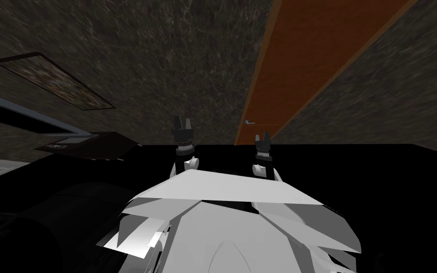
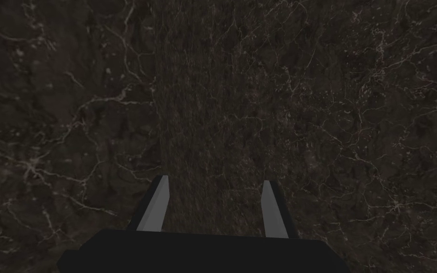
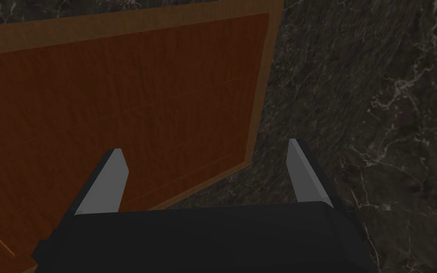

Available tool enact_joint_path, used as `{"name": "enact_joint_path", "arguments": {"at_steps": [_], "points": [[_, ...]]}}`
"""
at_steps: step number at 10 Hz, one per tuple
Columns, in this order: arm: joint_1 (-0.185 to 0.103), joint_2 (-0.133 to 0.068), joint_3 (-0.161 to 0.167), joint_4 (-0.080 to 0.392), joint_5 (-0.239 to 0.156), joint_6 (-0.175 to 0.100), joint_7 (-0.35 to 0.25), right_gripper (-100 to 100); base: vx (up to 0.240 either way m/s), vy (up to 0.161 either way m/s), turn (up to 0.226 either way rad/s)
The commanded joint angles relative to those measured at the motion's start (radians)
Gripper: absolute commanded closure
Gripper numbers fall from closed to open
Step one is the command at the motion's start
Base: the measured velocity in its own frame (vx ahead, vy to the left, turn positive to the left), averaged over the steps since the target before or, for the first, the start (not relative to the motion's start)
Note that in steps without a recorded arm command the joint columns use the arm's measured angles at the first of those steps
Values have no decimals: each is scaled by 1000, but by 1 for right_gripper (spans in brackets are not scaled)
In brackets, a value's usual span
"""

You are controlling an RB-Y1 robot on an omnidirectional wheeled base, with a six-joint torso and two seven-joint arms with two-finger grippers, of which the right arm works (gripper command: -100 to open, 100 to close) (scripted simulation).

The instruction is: Pull the door open

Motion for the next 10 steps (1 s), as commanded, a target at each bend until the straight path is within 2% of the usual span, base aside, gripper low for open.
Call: {"name": "enact_joint_path", "arguments": {"at_steps": [1, 2, 3, 5, 6, 9, 10], "points": [[-19, -8, -4, 50, -9, -13, -1, -100, 74, -43, 119], [-30, -15, -7, 83, -16, -20, -4, -100, 85, -51, 113], [-30, -15, -7, 94, -16, -20, -4, -100, 56, -45, 33], [-54, -29, -15, 156, -31, -33, -8, -100, 58, -52, 98], [-54, -29, -15, 167, -31, -33, -8, -100, 61, -46, 39], [-91, -51, -27, 265, -53, -54, -15, -100, 65, -51, 107], [-91, -51, -27, 280, -53, -54, -15, -100, 61, -51, 40]]}}
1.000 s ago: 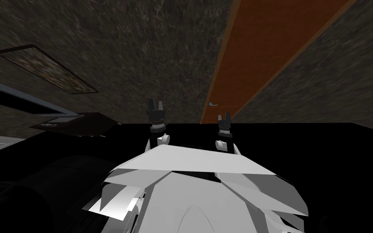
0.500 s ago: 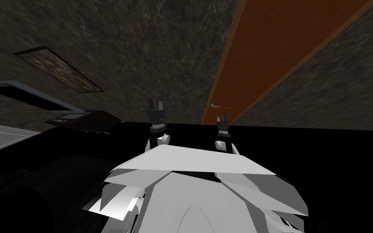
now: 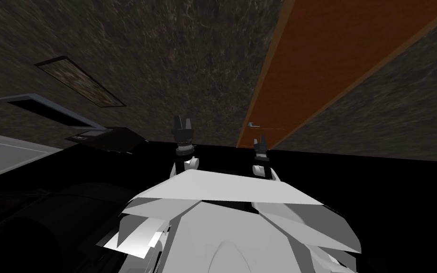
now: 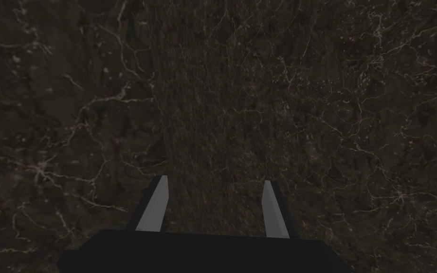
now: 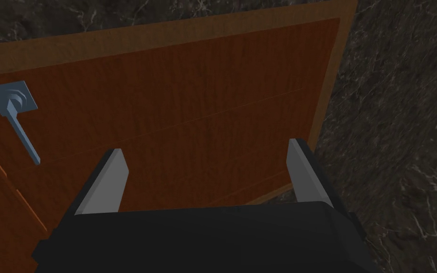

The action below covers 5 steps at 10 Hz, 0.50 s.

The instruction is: Pull the door open

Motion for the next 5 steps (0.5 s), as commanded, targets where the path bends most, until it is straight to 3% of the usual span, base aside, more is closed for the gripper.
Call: {"name": "enact_joint_path", "arguments": {"at_steps": [1, 3, 5], "points": [[-14, -7, -4, 50, -9, -12, -2, -100, 64, -33, 62], [-40, -22, -12, 116, -24, -26, -7, -100, 76, -72, 129], [-53, -29, -16, 166, -32, -33, -10, -100, 50, -39, 57]]}}
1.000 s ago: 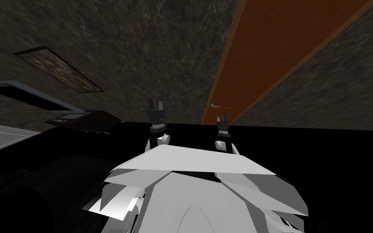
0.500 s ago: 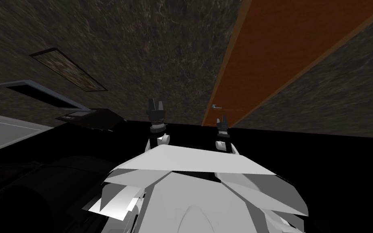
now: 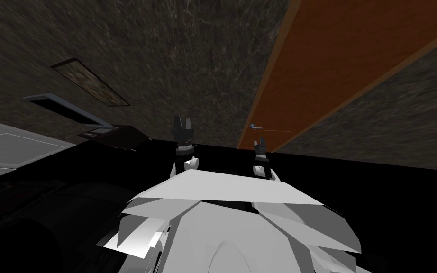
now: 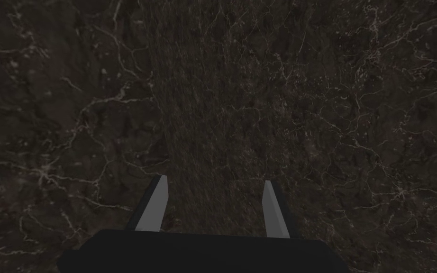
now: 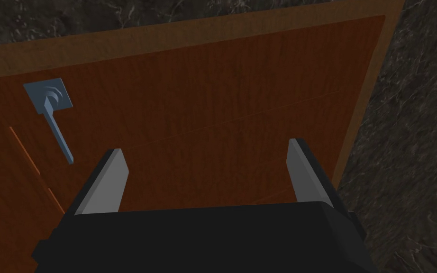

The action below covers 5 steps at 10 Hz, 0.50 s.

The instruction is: Pull the door open

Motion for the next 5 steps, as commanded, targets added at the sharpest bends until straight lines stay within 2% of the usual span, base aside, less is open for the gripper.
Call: {"name": "enact_joint_path", "arguments": {"at_steps": [1, 3, 4, 5], "points": [[-9, -3, -2, 38, -4, -15, -2, -100, 36, -27, 38], [-34, -17, -10, 105, -19, -29, -7, -100, 51, -45, 105], [-34, -17, -10, 116, -19, -29, -7, -100, 48, -59, 44], [-47, -24, -14, 155, -27, -36, -9, -100, 50, -43, 74]]}}
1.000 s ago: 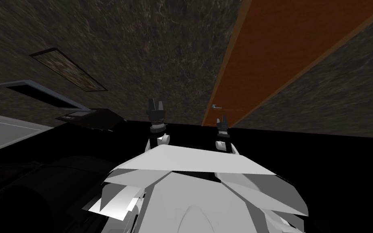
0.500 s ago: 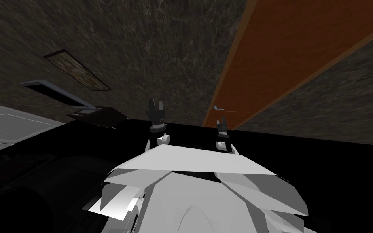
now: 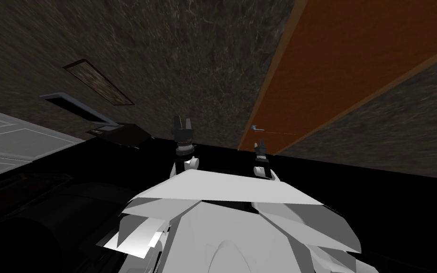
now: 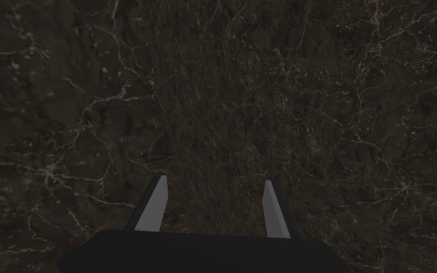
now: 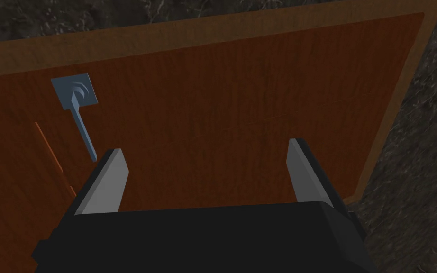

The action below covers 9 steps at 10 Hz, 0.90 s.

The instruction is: Pull the door open

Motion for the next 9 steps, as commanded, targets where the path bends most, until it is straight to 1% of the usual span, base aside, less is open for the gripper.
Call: {"name": "enact_joint_path", "arguments": {"at_steps": [1, 3, 4, 5, 9], "points": [[-12, -7, -5, 46, -11, -6, -2, -100, 60, -64, 135], [-37, -20, -12, 117, -26, -20, -7, -100, 81, -81, 127], [-37, -20, -12, 122, -26, -20, -7, -100, 53, -56, 24], [-49, -27, -16, 160, -33, -27, -9, -100, 50, -44, 50], [-97, -52, -32, 297, -62, -54, -18, -100, 73, -70, 123]]}}
